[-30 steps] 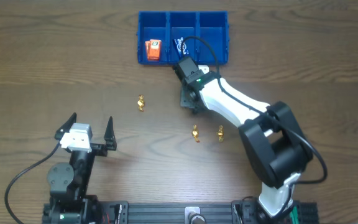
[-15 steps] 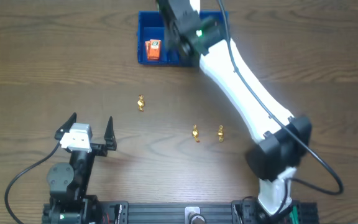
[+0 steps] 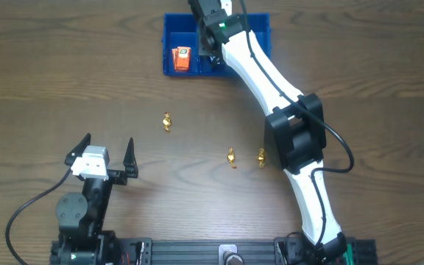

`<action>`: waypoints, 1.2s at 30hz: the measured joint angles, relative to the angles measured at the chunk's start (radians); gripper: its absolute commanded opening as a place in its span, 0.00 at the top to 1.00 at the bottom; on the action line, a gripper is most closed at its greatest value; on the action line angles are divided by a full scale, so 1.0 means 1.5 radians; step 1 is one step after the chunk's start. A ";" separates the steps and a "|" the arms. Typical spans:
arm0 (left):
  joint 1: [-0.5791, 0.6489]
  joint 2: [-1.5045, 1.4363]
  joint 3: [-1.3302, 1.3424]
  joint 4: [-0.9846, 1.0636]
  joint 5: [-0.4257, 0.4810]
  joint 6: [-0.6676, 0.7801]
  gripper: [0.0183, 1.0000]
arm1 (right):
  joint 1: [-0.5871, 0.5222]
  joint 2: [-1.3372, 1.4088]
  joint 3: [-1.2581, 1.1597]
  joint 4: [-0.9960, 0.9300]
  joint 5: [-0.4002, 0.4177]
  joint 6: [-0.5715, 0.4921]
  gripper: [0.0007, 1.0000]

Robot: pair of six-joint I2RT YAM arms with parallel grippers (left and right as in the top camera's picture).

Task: Sort Candies Into Trays

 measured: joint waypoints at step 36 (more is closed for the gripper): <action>0.000 0.000 0.000 0.000 0.000 0.000 0.00 | 0.199 -0.115 0.002 -0.178 -0.087 0.073 0.00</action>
